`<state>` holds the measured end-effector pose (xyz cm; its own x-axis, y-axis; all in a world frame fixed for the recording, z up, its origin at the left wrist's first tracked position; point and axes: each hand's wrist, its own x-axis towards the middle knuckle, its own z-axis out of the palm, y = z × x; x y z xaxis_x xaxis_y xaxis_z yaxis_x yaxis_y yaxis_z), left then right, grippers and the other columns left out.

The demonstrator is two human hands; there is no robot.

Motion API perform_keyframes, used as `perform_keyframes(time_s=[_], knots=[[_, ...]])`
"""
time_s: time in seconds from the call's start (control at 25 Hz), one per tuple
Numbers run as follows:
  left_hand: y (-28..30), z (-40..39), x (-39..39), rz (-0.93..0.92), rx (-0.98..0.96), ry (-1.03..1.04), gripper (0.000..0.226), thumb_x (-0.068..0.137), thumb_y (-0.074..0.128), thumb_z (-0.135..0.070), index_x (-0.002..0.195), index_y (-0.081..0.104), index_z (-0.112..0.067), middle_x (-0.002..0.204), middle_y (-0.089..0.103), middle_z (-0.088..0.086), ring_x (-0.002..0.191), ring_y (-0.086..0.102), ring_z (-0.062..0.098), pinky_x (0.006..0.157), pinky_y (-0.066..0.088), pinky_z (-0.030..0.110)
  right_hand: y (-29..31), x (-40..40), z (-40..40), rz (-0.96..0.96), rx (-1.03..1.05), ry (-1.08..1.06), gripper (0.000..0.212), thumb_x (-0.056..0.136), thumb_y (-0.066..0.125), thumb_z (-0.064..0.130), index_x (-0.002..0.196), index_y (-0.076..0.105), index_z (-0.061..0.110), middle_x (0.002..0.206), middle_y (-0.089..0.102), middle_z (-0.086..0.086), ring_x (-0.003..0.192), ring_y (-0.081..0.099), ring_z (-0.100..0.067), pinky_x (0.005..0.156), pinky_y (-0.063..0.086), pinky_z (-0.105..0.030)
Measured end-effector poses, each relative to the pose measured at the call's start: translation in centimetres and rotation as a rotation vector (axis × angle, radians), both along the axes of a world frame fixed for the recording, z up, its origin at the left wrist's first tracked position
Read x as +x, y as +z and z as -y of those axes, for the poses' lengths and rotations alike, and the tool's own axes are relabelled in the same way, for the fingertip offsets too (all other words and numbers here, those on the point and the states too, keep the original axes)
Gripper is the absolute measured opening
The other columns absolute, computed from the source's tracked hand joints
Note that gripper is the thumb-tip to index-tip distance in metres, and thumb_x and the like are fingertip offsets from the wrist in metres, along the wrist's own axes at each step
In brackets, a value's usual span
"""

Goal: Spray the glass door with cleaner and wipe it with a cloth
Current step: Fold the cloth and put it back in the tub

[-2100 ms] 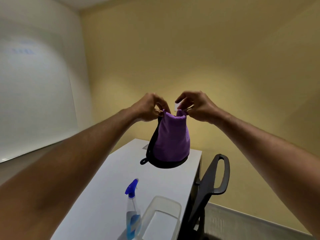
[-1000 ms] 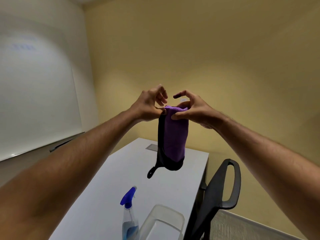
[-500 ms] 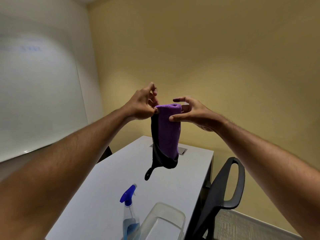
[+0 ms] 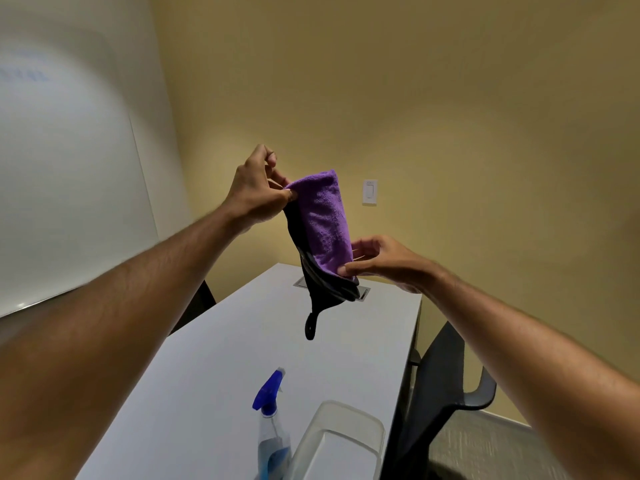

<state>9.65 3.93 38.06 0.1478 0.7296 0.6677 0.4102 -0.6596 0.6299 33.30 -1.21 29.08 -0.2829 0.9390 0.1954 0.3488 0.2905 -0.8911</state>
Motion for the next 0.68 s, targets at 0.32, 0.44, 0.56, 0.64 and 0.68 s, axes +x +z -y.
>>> perform_keyframes(time_s=[0.32, 0.44, 0.56, 0.64, 0.68], knots=[[-2.5, -3.2, -4.4, -0.144, -0.227, -0.153, 0.044, 0.069, 0.07, 0.013, 0.088, 0.045, -0.017, 0.079, 0.061, 0.007, 0.07, 0.057, 0.024, 0.071, 0.053, 0.04, 0.8, -0.7, -1.4, 0.193, 0.066, -0.19, 0.026, 0.065, 0.088, 0.014, 0.088, 0.078, 0.008, 0.089, 0.077, -0.015, 0.076, 0.068, -0.018, 0.077, 0.054, -0.036], [-3.8, -3.7, -5.0, -0.36, -0.306, -0.195, 0.049, 0.06, 0.08, 0.0, 0.1, 0.056, -0.017, 0.091, 0.07, 0.007, 0.085, 0.067, 0.03, 0.08, 0.056, 0.041, 1.3, -0.6, -1.1, 0.317, 0.037, -0.224, 0.021, 0.065, 0.088, 0.012, 0.083, 0.078, 0.009, 0.078, 0.075, -0.009, 0.067, 0.064, -0.013, 0.063, 0.05, -0.027], [-4.2, -3.6, -3.9, -0.421, -0.252, -0.255, 0.057, 0.056, 0.087, -0.015, 0.108, 0.064, -0.016, 0.103, 0.07, 0.004, 0.1, 0.067, 0.022, 0.089, 0.057, 0.039, 1.8, -0.6, -0.9, 0.432, 0.003, -0.249, 0.022, 0.064, 0.089, 0.015, 0.083, 0.078, 0.011, 0.078, 0.076, -0.009, 0.066, 0.064, -0.011, 0.061, 0.05, -0.025], [-4.3, -3.7, -3.1, -0.507, -0.196, -0.28, 0.053, 0.063, 0.089, -0.012, 0.111, 0.067, -0.014, 0.105, 0.07, 0.003, 0.101, 0.066, 0.02, 0.089, 0.057, 0.035, 1.9, -0.5, -0.8, 0.496, -0.017, -0.255, 0.024, 0.062, 0.089, 0.018, 0.083, 0.078, 0.013, 0.083, 0.077, -0.011, 0.07, 0.066, -0.014, 0.066, 0.052, -0.034], [-4.5, -3.8, -2.8, -0.553, -0.172, -0.289, 0.048, 0.064, 0.088, -0.012, 0.108, 0.069, -0.014, 0.102, 0.071, 0.002, 0.098, 0.067, 0.019, 0.087, 0.057, 0.034, 1.9, -0.5, -0.8, 0.519, -0.026, -0.257, 0.025, 0.062, 0.089, 0.019, 0.083, 0.079, 0.013, 0.085, 0.077, -0.013, 0.072, 0.067, -0.016, 0.069, 0.053, -0.039]])
